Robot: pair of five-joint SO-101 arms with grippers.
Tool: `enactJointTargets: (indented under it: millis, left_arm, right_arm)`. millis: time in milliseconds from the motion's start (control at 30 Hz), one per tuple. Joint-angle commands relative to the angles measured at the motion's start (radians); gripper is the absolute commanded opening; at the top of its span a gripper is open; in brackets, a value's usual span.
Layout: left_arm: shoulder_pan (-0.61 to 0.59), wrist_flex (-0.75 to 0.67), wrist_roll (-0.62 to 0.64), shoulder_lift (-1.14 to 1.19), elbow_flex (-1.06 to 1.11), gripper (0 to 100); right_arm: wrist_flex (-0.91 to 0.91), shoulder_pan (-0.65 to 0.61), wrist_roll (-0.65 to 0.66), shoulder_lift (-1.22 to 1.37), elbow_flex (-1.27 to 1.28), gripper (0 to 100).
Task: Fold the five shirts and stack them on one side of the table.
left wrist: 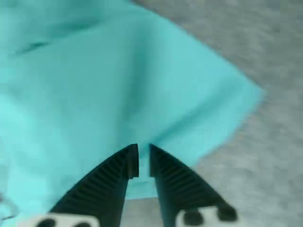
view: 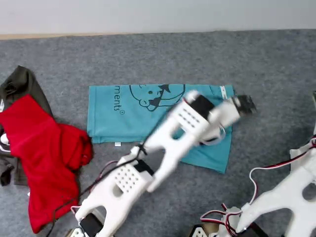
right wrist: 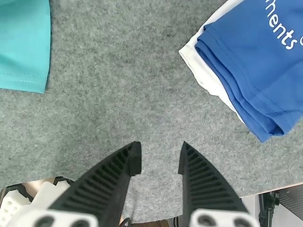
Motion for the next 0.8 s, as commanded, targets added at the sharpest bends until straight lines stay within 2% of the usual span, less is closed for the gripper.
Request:
enactJointTargets:
  millis: [0,267,567,767]
  left_arm:
    - [0.069,0.023,0.009,-0.083,0.062,12]
    - [0.132,0.0,0.003,-0.075,0.09,16]
    - [0.103,-0.034,0.006,0.058,0.067,16]
    - [0.084,-0.012,0.003,0.057,-0.036,5]
  right_arm:
    - [0.028,0.01,0.008,-0.022,-0.008,13.3]
    - [0.027,0.008,0.008,-0.021,-0.008,13.3]
    - [0.027,0.007,0.008,-0.021,-0.008,13.3]
    - [0.027,0.005,0.008,-0.021,-0.008,13.3]
